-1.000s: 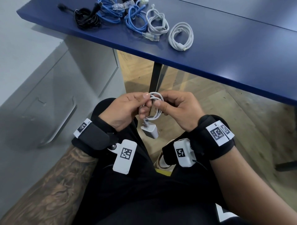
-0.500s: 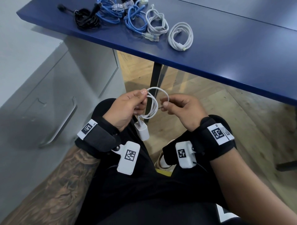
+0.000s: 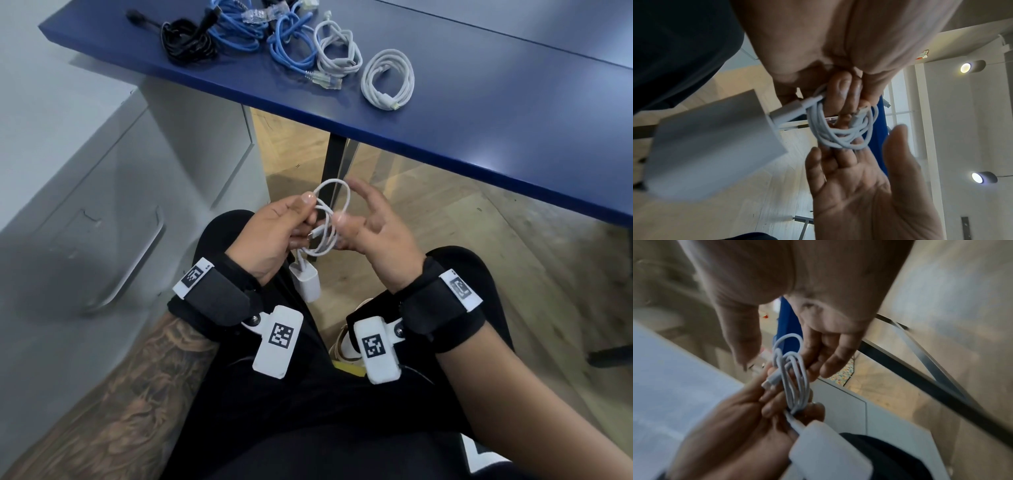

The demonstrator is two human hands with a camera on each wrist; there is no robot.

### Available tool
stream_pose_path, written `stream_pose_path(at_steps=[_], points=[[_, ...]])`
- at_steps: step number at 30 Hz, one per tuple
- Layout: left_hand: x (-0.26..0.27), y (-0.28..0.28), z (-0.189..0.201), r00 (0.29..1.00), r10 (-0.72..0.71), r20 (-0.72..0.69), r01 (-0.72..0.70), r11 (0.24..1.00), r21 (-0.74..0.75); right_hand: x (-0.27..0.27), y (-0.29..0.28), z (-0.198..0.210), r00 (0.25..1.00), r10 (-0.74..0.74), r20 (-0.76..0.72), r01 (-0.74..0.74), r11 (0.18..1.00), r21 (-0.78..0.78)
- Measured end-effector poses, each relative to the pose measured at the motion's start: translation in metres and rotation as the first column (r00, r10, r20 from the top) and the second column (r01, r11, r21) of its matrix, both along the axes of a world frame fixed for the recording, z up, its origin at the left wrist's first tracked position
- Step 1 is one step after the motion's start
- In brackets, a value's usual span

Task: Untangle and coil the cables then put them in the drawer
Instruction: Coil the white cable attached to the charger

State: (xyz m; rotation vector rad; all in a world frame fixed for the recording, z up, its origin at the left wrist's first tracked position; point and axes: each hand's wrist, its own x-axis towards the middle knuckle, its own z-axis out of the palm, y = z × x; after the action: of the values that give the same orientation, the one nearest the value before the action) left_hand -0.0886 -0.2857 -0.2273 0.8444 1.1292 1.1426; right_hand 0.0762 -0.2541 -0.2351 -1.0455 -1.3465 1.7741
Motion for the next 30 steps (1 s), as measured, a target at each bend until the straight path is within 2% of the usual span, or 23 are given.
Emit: stream_pose_path(at_steps=[3,7,9,14,18,21,24,28,30], points=[[0.004,0.000,-0.003,0.999,0.054,0.000,-0.054,0.998,0.027,-0.004,-0.005,0.000,0.988,0.151,0.014,-0.152,0.983,0.101],[0.008,0.000,-0.007,0.998,0.019,-0.052,-0.017,0.999,0.043,-0.014,-0.007,0.003,0.999,-0.038,0.034,0.035,0.995,0.089],[0.009,-0.001,-0.007,0.999,0.015,-0.038,-0.013,0.999,0.040,-0.014,-0.007,0.008,0.996,-0.087,0.010,0.086,0.995,0.055],[0.003,0.002,-0.002,0.997,-0.067,0.022,0.066,0.997,0.034,-0.011,-0.001,0.009,0.992,-0.104,0.069,0.096,0.990,0.104],[-0.001,0.000,-0.003,0.986,-0.111,-0.121,0.124,0.986,0.107,-0.010,0.005,0.007,0.983,-0.118,0.139,0.096,0.984,0.151],[0.001,-0.001,-0.004,0.987,-0.080,-0.140,0.096,0.990,0.107,-0.009,0.006,0.005,0.985,-0.122,0.126,0.101,0.982,0.158],[0.002,0.001,-0.004,0.990,-0.059,-0.126,0.070,0.994,0.084,-0.005,0.004,0.007,0.983,-0.161,0.093,0.135,0.961,0.240],[0.000,-0.001,-0.002,0.978,-0.101,-0.184,0.120,0.988,0.099,-0.005,0.002,0.010,0.973,-0.228,0.044,0.199,0.916,0.348],[0.000,0.000,0.000,0.976,-0.098,-0.194,0.119,0.987,0.104,-0.007,0.003,0.010,0.975,-0.221,0.026,0.200,0.919,0.339]])
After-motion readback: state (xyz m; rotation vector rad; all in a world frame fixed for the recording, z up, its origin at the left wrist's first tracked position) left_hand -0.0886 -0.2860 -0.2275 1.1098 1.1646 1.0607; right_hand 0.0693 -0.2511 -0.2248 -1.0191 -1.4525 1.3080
